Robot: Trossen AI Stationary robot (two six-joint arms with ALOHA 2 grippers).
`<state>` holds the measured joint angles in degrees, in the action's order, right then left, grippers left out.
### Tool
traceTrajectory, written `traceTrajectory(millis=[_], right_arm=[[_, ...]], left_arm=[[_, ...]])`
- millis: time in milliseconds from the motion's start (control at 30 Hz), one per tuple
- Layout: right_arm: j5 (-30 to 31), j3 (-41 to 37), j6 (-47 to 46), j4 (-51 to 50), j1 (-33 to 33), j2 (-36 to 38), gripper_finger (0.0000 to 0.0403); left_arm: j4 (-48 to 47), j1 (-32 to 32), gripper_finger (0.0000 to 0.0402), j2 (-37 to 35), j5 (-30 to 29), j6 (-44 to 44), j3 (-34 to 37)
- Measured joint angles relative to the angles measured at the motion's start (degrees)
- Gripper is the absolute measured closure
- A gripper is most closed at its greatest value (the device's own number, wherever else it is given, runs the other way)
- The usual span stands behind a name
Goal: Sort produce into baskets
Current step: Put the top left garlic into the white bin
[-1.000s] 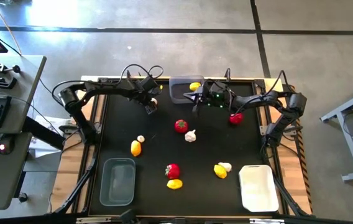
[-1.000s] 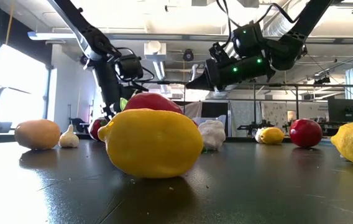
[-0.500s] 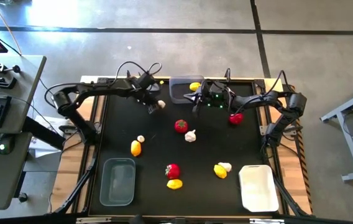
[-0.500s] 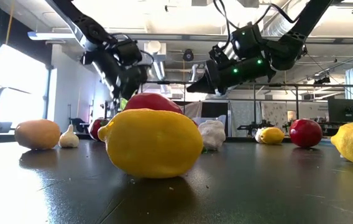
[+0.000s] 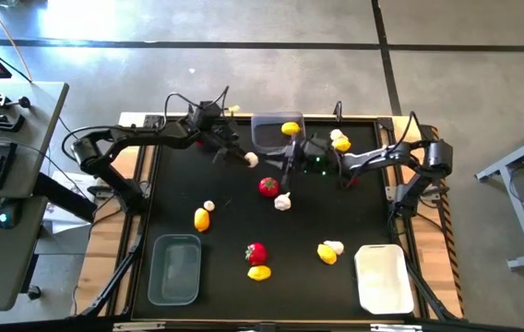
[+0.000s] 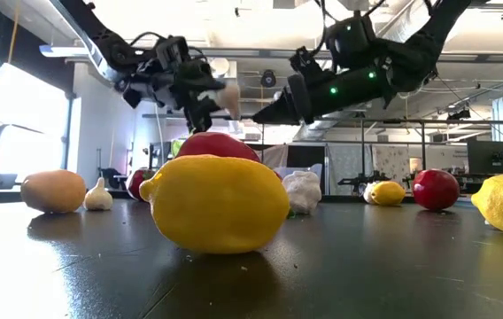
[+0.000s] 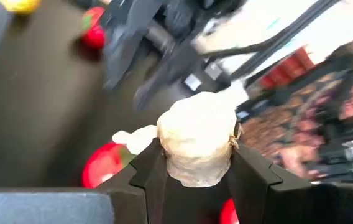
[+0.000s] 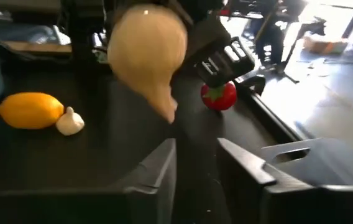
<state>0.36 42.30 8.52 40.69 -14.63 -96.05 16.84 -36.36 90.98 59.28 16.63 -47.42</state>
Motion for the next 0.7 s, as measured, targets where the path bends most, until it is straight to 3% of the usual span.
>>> traceTrajectory(millis=[100,233,567,700], right_arm=[[4.7,0.0,0.6,2.1,2.1,0.0,0.0249],[5.4,0.0,0.8,5.6,4.1,0.0,0.0224],[5.4,0.0,1.1,8.1,6.2,0.0,0.0224],[6.4,0.0,3.8,9.4,7.4,0.0,0.0256]], left_arm=[[3.6,0.3,0.0278,0.0,0.4,3.9,0.1],[6.6,1.3,0.0278,0.0,0.3,5.7,0.1],[13.2,4.4,0.0278,0.0,-0.5,9.8,0.1],[13.1,5.1,0.0278,0.0,-1.8,9.8,0.1]])
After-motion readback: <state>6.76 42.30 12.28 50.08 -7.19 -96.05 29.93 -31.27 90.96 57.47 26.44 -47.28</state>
